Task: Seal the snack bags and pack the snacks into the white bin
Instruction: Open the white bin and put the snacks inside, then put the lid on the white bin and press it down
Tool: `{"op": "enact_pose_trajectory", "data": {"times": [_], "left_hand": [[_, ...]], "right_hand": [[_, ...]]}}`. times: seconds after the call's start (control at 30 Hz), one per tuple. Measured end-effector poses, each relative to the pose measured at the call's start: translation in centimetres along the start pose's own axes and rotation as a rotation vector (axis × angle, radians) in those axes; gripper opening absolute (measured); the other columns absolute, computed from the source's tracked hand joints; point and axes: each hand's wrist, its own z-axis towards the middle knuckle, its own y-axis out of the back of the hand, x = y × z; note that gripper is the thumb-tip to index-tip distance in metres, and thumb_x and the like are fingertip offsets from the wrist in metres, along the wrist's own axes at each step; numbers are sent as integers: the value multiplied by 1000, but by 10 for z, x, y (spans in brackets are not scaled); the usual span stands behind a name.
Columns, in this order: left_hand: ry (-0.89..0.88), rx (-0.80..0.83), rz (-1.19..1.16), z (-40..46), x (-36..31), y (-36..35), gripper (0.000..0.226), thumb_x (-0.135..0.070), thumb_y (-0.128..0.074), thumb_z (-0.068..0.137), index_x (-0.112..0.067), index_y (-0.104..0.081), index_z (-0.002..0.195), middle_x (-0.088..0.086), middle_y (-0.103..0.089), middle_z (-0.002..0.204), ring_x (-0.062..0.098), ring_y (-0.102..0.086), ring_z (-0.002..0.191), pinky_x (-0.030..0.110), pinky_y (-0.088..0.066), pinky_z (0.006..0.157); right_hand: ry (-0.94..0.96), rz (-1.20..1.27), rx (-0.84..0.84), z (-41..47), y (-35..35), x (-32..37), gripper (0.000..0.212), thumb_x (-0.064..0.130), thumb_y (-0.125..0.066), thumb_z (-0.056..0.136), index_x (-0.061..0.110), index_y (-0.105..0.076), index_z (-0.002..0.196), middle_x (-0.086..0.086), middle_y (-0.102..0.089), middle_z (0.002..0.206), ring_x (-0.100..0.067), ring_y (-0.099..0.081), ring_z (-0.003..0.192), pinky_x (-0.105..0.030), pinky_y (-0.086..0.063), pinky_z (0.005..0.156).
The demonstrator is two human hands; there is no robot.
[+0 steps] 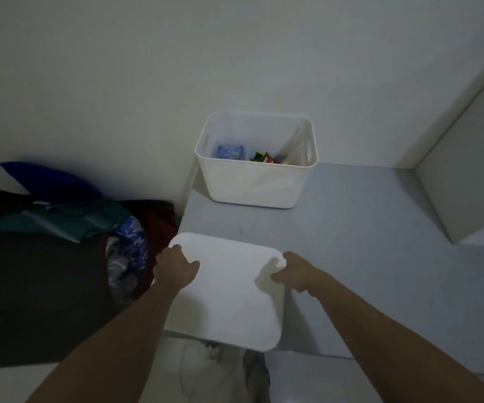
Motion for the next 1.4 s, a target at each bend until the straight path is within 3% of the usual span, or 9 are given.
{"op": "enact_pose_trajectory", "data": {"times": [0.13,0.33,0.47,0.53,0.67,0.83,1.1,1.27,1.4], "left_hand": [[119,100,-90,-4,34,-13,79,-45,-69,69,-4,-44,132,16,-47,135,39,-44,126,55,-39,103],[251,104,-273,-1,55,-22,91,-47,-68,48,-8,-47,127,12,-54,128,36,-52,116,51,-45,98],[337,70,-382,-7,51,-14,81,-36,-62,55,-4,-44,127,15,-54,125,37,-53,114,50,-47,97],[374,-2,-384,-13,39,-7,76,-33,-61,61,-1,-44,128,18,-51,127,38,-51,116,50,-47,96],[412,-110,-447,-12,16,4,72,-37,-59,65,3,-49,123,21,-51,127,40,-51,114,50,-49,92],[304,-179,-590,-4,-20,32,74,-46,-52,59,0,-55,118,17,-58,119,38,-56,105,50,-53,85],[83,-277,-789,26,-83,98,61,-44,-52,54,0,-65,95,16,-66,99,34,-65,86,46,-59,70],[-11,-277,-797,44,-134,136,45,-28,-54,66,5,-64,96,17,-66,98,32,-65,83,26,-46,50],[-73,-271,-749,75,-166,149,23,-11,-57,79,6,-62,93,15,-64,91,26,-58,72,21,-34,45]], "right_hand": [[-22,77,-23,0,-38,-16,85,28,-65,86,4,-12,147,-14,-43,138,-28,-50,117,-35,-48,82],[-46,178,-25,-4,-61,-18,68,16,-60,87,4,-22,142,-11,-43,124,-23,-46,101,-28,-42,67],[-37,337,-81,-4,-59,-21,79,7,-63,83,4,-17,147,-17,-37,141,-30,-46,113,-33,-43,79],[-62,358,-149,-5,-54,-24,83,11,-66,80,9,-18,148,-16,-38,142,-33,-46,121,-36,-46,85],[-129,406,-424,-10,-34,-16,63,18,-70,73,6,-41,128,-17,-52,121,-35,-54,107,-43,-52,88],[-43,463,-673,-25,10,11,54,16,-64,77,8,-47,128,-17,-55,124,-36,-56,109,-41,-49,90],[113,520,-809,-40,88,63,48,8,-63,79,6,-53,126,-14,-60,119,-32,-56,107,-32,-42,84],[145,413,-860,-20,137,91,3,2,-57,73,4,-57,75,-6,-51,68,-26,-50,69,-26,-37,54],[148,356,-880,11,175,109,10,-4,-53,77,4,-57,72,-9,-52,68,-26,-49,69,-28,-38,62]]}}
